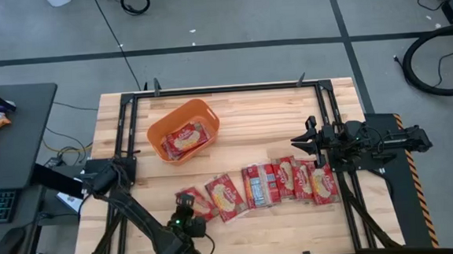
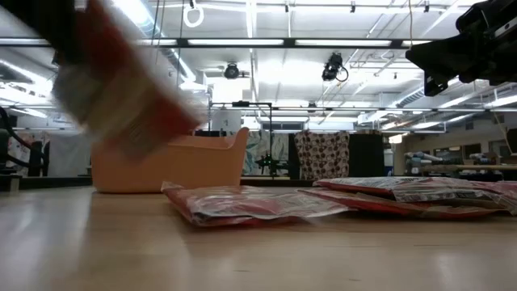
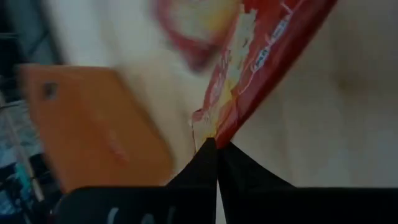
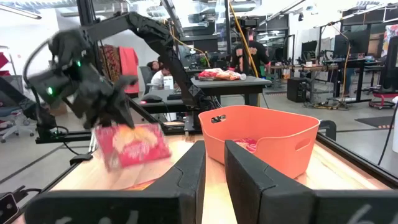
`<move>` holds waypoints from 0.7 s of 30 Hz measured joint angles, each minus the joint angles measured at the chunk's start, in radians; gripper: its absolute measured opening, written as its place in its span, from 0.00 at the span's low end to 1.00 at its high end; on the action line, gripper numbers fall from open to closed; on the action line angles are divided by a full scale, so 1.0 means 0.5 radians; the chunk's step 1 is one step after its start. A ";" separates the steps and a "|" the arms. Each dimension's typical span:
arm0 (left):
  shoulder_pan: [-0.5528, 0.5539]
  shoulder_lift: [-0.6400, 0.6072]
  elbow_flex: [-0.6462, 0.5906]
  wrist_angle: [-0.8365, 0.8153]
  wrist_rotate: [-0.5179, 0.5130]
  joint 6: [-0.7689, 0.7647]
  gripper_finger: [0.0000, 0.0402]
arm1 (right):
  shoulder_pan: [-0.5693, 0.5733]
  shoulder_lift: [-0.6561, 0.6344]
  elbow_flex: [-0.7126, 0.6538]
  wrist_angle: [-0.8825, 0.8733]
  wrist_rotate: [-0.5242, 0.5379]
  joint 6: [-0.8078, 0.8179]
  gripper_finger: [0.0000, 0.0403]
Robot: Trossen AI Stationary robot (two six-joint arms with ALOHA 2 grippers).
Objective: Sort popcorn bags into baskets
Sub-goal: Put the popcorn bag into the orange bin
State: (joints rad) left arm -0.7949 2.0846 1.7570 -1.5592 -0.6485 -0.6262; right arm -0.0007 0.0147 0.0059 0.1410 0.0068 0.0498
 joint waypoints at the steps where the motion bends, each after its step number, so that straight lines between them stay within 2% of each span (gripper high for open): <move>1: 0.020 -0.007 0.056 -0.030 -0.063 -0.058 0.01 | 0.000 -0.001 0.000 0.000 0.001 0.000 0.16; 5: 0.158 -0.040 0.172 -0.031 -0.213 -0.287 0.01 | 0.000 0.000 0.000 0.000 0.001 0.000 0.16; 10: 0.439 -0.061 0.195 -0.027 -0.146 -0.733 0.01 | -0.001 0.000 0.000 0.000 0.001 0.000 0.16; 12: 0.558 -0.061 0.195 -0.024 -0.100 -0.816 0.01 | -0.001 -0.001 0.000 0.000 0.001 0.000 0.16; 15: 0.710 -0.061 0.195 -0.024 -0.075 -0.777 0.01 | -0.001 -0.001 0.000 0.000 0.001 0.000 0.16; 21: 0.941 -0.099 0.193 -0.021 -0.010 -0.493 0.01 | 0.000 0.000 0.000 0.000 0.001 0.000 0.16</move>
State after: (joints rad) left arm -0.3246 2.0351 1.8534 -1.5700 -0.6535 -0.8725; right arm -0.0007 0.0145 0.0059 0.1410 0.0071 0.0498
